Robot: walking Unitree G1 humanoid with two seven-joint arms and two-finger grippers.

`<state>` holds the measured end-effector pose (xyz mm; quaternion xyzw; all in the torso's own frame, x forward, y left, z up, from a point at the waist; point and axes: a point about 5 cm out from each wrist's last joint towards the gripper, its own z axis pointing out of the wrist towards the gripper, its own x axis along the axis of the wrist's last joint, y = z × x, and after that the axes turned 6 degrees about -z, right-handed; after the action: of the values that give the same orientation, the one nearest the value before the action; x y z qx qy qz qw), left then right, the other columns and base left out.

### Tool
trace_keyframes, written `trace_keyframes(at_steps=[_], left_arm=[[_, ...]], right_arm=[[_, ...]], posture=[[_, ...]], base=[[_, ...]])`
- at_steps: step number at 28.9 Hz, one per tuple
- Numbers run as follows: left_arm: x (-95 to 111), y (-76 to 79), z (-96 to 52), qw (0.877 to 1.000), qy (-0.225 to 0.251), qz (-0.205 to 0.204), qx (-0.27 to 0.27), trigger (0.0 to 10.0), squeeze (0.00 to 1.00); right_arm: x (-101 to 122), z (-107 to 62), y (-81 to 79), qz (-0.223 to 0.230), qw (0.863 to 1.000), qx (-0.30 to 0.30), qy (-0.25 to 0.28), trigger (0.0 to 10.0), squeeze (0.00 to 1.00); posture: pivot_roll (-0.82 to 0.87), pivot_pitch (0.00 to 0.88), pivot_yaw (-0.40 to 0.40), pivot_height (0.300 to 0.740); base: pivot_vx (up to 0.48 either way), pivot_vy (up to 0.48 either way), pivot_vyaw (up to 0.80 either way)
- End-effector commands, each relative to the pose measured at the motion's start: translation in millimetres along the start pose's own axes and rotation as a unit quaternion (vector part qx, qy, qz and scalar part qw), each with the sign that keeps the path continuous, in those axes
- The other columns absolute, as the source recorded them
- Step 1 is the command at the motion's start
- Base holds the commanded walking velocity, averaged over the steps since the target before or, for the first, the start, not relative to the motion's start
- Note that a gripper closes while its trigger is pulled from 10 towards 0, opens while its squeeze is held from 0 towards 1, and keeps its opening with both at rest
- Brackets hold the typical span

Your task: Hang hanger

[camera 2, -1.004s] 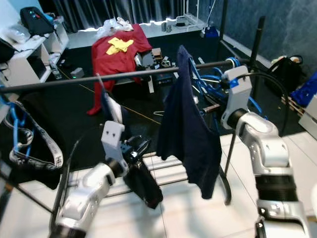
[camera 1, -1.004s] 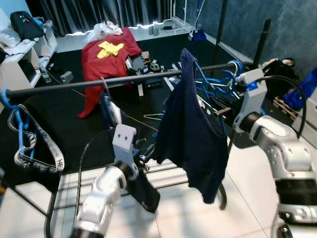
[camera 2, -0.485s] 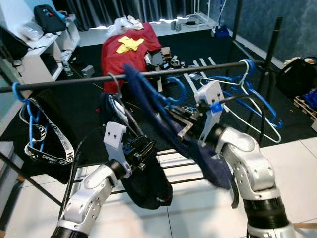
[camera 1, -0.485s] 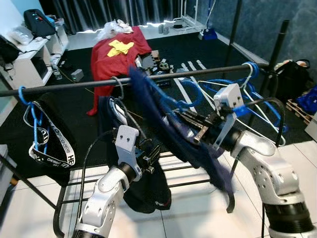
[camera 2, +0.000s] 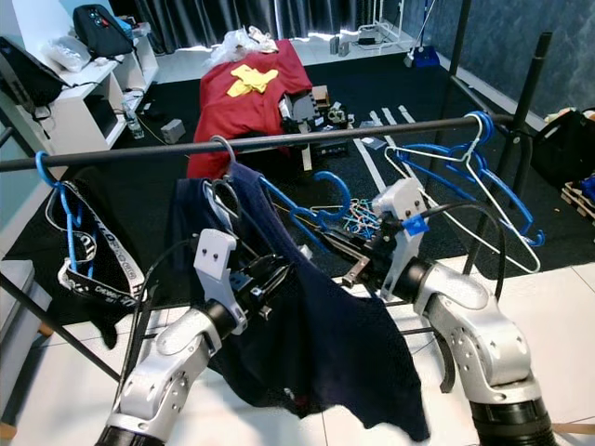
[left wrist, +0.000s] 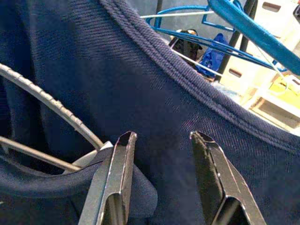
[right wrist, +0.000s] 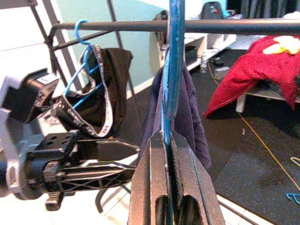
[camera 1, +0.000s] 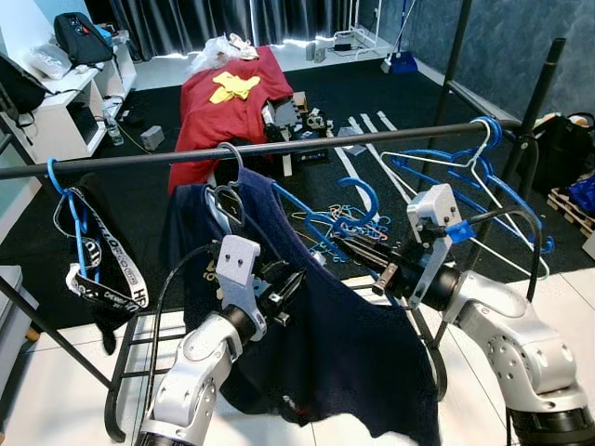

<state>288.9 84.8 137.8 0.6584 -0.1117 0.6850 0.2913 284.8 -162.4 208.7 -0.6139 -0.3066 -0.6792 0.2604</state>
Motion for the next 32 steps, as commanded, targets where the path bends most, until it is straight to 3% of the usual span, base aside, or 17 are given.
trace_keyframes(at_steps=[1, 5, 6, 14, 16, 17, 19, 20, 21, 22, 23, 25, 26, 27, 29, 30, 32], left_arm=[[-0.2, -2.2, -3.9, 1.0, -0.003, 0.005, -0.001, 10.0, 0.0], [-0.4, -1.9, -3.9, 1.0, -0.004, 0.005, -0.005, 10.0, 0.0], [-0.1, -1.4, -3.4, 1.0, -0.003, 0.005, -0.008, 10.0, 0.0], [0.3, -1.0, -3.0, 1.0, -0.003, 0.006, -0.01, 10.0, 0.0], [0.8, -0.9, -3.2, 1.0, -0.002, 0.008, -0.012, 10.0, 0.0], [1.2, -0.9, -3.3, 1.0, -0.002, 0.009, -0.013, 10.0, 0.0], [1.2, -0.9, -3.3, 1.0, -0.002, 0.009, -0.013, 10.0, 0.0], [1.6, -1.2, -3.6, 1.0, -0.003, 0.01, -0.014, 10.0, 0.0], [1.7, -1.6, -4.3, 1.0, -0.004, 0.012, -0.014, 10.0, 0.0], [1.7, -1.6, -4.3, 1.0, -0.004, 0.012, -0.014, 10.0, 0.0], [1.6, -2.0, -5.2, 1.0, -0.006, 0.013, -0.014, 10.0, 0.0], [1.1, -2.5, -6.0, 1.0, -0.008, 0.015, -0.015, 10.0, 0.0], [1.1, -2.5, -6.0, 1.0, -0.008, 0.015, -0.015, 10.0, 0.0], [0.7, -2.8, -6.4, 1.0, -0.01, 0.017, -0.016, 10.0, 0.0], [0.7, -2.8, -6.4, 1.0, -0.01, 0.017, -0.016, 10.0, 0.0], [0.7, -3.1, -6.5, 1.0, -0.011, 0.018, -0.017, 10.0, 0.0], [0.7, -3.1, -6.5, 1.0, -0.011, 0.018, -0.017, 10.0, 0.0]], right_arm=[[3.6, -1.9, -2.2, 0.006, 1.0, 0.002, 0.023, 10.0, 0.0], [-8.1, -12.1, -1.2, 0.039, 0.999, -0.011, 0.015, 10.0, 0.0], [-20.9, -19.3, -0.4, 0.059, 0.998, -0.02, -0.007, 10.0, 0.0], [-35.1, -26.1, 1.1, 0.076, 0.996, -0.036, -0.031, 10.0, 0.0], [-48.6, -31.9, 1.8, 0.085, 0.994, -0.053, -0.048, 10.0, 0.0], [-59.3, -36.2, 11.1, 0.071, 0.989, -0.107, -0.071, 10.0, 0.0], [-59.3, -36.2, 11.1, 0.071, 0.989, -0.107, -0.071, 10.0, 0.0], [-60.8, -38.9, 23.3, 0.056, 0.982, -0.161, -0.076, 10.0, 0.0], [-52.2, -41.1, 39.0, 0.037, 0.974, -0.213, -0.07, 10.0, 0.0], [-52.2, -41.1, 39.0, 0.037, 0.974, -0.213, -0.07, 10.0, 0.0], [-38.3, -42.8, 52.4, 0.017, 0.967, -0.246, -0.063, 10.0, 0.0], [-23.7, -44.2, 61.9, 0.001, 0.963, -0.263, -0.058, 10.0, 0.0], [-23.7, -44.2, 61.9, 0.001, 0.963, -0.263, -0.058, 10.0, 0.0], [-8.9, -45.9, 69.5, -0.012, 0.96, -0.274, -0.057, 10.0, 0.0], [-8.9, -45.9, 69.5, -0.012, 0.96, -0.274, -0.057, 10.0, 0.0], [4.8, -47.9, 75.7, -0.026, 0.958, -0.281, -0.057, 10.0, 0.0], [4.8, -47.9, 75.7, -0.026, 0.958, -0.281, -0.057, 10.0, 0.0]], posture=[[-0.09, 0.043, 0.085, 0.74], [-0.09, 0.038, 0.091, 0.74], [-0.09, 0.035, 0.093, 0.74], [-0.09, 0.032, 0.092, 0.74], [-0.09, 0.033, 0.093, 0.74], [-0.08, 0.042, 0.095, 0.74], [-0.08, 0.042, 0.095, 0.74], [-0.08, 0.044, 0.096, 0.74], [-0.08, 0.046, 0.097, 0.74], [-0.08, 0.046, 0.097, 0.74], [-0.08, 0.049, 0.098, 0.74], [-0.08, 0.049, 0.101, 0.74], [-0.08, 0.049, 0.101, 0.74], [-0.08, 0.05, 0.106, 0.74], [-0.08, 0.05, 0.106, 0.74], [-0.07, 0.049, 0.105, 0.74], [-0.07, 0.049, 0.105, 0.74]], base=[[0.0, 0.0, 0.0], [0.0, 0.0, 0.0], [0.0, 0.0, 0.0], [0.0, 0.0, 0.0], [0.0, 0.0, 0.0], [0.0, 0.0, 0.0], [0.0, 0.0, 0.0], [0.0, 0.0, 0.0], [0.0, 0.0, 0.0], [0.0, 0.0, 0.0], [0.0, 0.0, 0.0], [0.0, 0.0, 0.0], [0.0, 0.0, 0.0], [0.0, 0.0, 0.0], [0.0, 0.0, 0.0], [0.0, 0.0, 0.0], [0.0, 0.0, 0.0]])
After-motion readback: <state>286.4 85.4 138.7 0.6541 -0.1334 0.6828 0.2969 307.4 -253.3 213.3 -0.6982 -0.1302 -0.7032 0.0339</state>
